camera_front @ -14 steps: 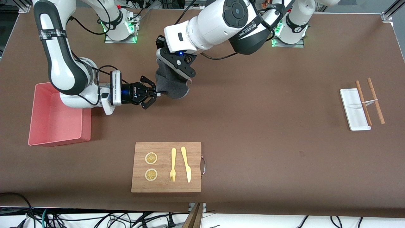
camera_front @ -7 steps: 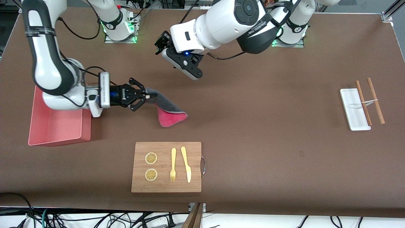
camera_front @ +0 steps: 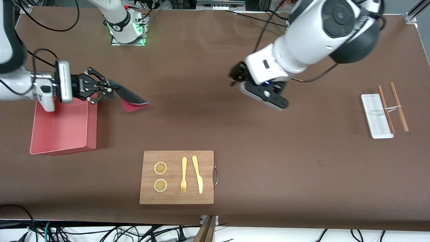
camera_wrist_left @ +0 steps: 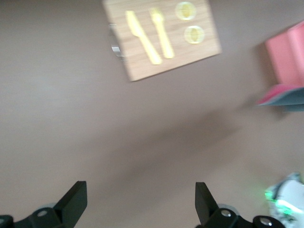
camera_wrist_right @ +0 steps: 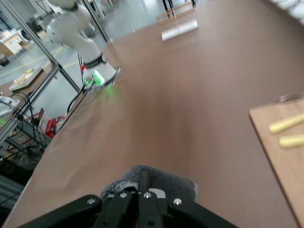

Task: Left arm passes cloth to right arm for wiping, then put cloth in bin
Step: 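Open the left gripper and withdraw it while the right gripper pulls cloth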

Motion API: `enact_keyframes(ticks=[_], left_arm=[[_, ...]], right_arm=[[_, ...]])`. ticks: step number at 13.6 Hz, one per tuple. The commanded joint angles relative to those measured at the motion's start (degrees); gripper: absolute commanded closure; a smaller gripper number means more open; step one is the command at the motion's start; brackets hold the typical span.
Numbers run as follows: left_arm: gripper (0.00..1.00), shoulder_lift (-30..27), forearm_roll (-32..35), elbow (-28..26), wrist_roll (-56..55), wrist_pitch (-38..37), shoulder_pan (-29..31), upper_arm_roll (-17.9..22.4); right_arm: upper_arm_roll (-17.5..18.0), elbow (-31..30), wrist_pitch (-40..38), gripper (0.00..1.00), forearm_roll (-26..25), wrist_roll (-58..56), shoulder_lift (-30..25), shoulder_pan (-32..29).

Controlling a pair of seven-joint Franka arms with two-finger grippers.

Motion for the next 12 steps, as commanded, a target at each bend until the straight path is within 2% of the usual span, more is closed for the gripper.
enact_keyframes(ticks=[1, 5, 7, 8, 11, 12], left_arm=[[0.0, -0.86, 5.69, -2.13, 3.68, -2.33, 5.09, -0.5], [0.0, -0.51, 9.9, -3.72, 5.61, -2.69, 14.94, -0.5], [0.0, -0.42, 16.4, -3.81, 9.99, -2.69, 16.36, -0.5], [0.0, -0.5, 17.56, -3.72, 10.45, -2.6, 16.89, -0.42], [0.0, -1.29, 19.77, -3.63, 11.59, -3.83, 18.82, -0.15], [0.0, -2.08, 19.68, -3.63, 14.03, -5.31, 19.26, -0.15]], right_arm=[[-0.05, 0.74, -0.28, 1.0, -10.52, 11.39, -5.28, 0.29], [1.0, 5.83, 0.34, 1.0, -23.8, 28.78, -5.9, 0.47], [4.59, 7.42, 1.04, 1.0, -31.62, 41.6, -6.17, 0.47], [6.0, 7.6, 1.56, 1.0, -34.79, 47.76, -6.17, 0.47], [10.83, 7.52, 4.73, 1.0, -41.83, 66.13, -5.64, 0.55], [11.11, 6.99, 6.04, 1.0, -42.81, 70.8, -5.29, 0.64]])
